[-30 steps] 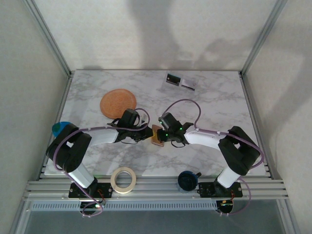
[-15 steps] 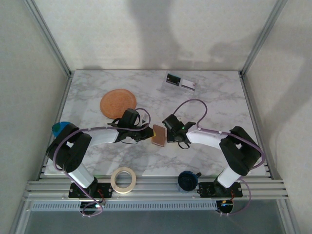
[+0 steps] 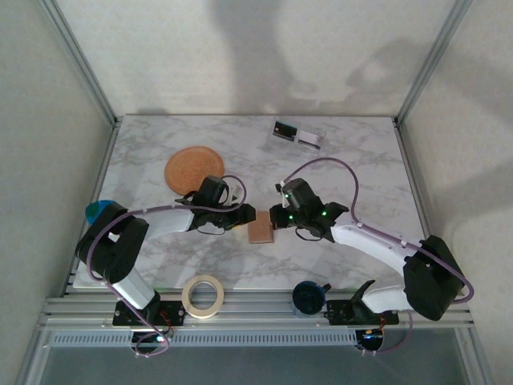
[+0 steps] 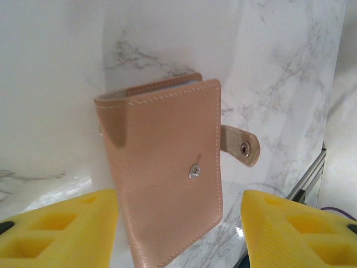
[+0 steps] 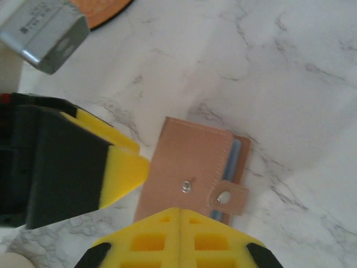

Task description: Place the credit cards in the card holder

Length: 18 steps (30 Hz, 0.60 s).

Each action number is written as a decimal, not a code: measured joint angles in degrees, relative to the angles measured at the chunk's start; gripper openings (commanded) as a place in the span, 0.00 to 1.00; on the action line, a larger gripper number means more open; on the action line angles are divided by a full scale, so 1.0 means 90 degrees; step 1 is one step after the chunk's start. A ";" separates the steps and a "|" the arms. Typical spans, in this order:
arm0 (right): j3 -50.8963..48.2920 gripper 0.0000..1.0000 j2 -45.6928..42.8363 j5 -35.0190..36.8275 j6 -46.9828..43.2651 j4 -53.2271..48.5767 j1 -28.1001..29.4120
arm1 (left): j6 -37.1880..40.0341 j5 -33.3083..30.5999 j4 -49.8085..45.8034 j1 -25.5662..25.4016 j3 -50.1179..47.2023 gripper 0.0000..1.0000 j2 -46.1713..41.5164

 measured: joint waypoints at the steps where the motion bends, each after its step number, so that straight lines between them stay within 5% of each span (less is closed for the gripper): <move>1: 0.0092 0.42 0.0036 0.0107 0.0005 -0.0097 -0.0002 | 0.0022 -0.0002 -0.0027 0.0061 0.0000 0.58 -0.0007; 3: 0.0228 0.54 0.0172 0.0253 0.0000 -0.0240 -0.0044 | 0.0075 -0.0029 -0.0121 0.0163 0.0010 0.58 -0.0007; 11: 0.0614 0.59 0.1792 -0.0036 -0.0066 -0.0517 -0.0151 | 0.0209 -0.0124 -0.0367 0.0301 0.0007 0.58 -0.0168; 13: 0.0743 0.52 0.2120 -0.0024 -0.0066 -0.0619 -0.0151 | 0.0233 -0.0172 -0.0449 0.0357 0.0005 0.58 -0.0250; 18: 0.0967 0.08 0.2344 0.0347 -0.0017 -0.0782 -0.0151 | 0.0238 -0.0228 -0.0481 0.0452 -0.0002 0.58 -0.0437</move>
